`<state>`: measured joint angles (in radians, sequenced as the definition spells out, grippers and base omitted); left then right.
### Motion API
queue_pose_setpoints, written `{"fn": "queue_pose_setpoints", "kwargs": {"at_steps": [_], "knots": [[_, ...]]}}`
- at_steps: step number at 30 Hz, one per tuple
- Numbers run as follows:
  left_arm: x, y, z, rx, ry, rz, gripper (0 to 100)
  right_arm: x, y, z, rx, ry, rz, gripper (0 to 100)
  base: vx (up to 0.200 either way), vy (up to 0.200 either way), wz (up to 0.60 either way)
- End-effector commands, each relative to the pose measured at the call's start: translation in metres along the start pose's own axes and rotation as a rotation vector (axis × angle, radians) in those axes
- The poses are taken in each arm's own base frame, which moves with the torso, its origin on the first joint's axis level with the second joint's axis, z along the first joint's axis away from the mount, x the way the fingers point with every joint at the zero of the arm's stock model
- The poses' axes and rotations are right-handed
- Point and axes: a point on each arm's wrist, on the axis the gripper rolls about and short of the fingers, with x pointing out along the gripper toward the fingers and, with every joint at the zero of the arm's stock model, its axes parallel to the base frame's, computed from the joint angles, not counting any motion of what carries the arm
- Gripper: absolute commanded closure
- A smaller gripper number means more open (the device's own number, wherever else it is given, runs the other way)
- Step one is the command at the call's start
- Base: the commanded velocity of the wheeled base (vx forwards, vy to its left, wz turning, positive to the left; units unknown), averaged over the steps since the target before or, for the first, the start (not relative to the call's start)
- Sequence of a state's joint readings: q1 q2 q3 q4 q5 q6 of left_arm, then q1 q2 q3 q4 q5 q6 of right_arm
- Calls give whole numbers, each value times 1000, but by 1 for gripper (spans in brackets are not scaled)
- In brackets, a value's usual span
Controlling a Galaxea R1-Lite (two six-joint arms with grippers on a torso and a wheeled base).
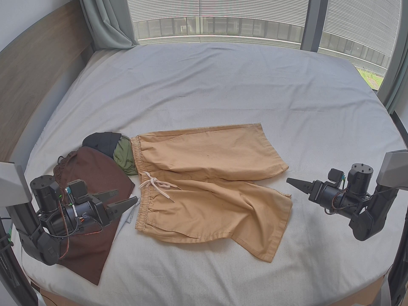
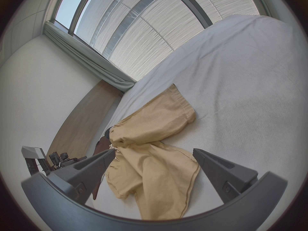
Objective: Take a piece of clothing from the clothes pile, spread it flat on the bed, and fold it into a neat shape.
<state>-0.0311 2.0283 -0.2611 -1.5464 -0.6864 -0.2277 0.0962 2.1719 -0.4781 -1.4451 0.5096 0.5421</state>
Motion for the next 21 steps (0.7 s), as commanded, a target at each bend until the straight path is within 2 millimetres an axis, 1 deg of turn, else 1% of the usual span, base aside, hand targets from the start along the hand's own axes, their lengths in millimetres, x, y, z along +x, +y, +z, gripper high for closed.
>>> {"fn": "queue_pose_setpoints", "kwargs": {"at_steps": [1, 14, 21], "knots": [[2, -1, -2, -6, 7, -8, 0, 9, -19, -15, 33, 40, -34, 0, 0, 0, 0], [3, -2, -4, -8, 15, -14, 0, 27, -40, -31, 84, 63, -89, 0, 0, 0, 0], [4, -3, -4, -8, 19, -19, 0, 35, -38, -33, 189, 67, -77, 0, 0, 0, 0]]}}
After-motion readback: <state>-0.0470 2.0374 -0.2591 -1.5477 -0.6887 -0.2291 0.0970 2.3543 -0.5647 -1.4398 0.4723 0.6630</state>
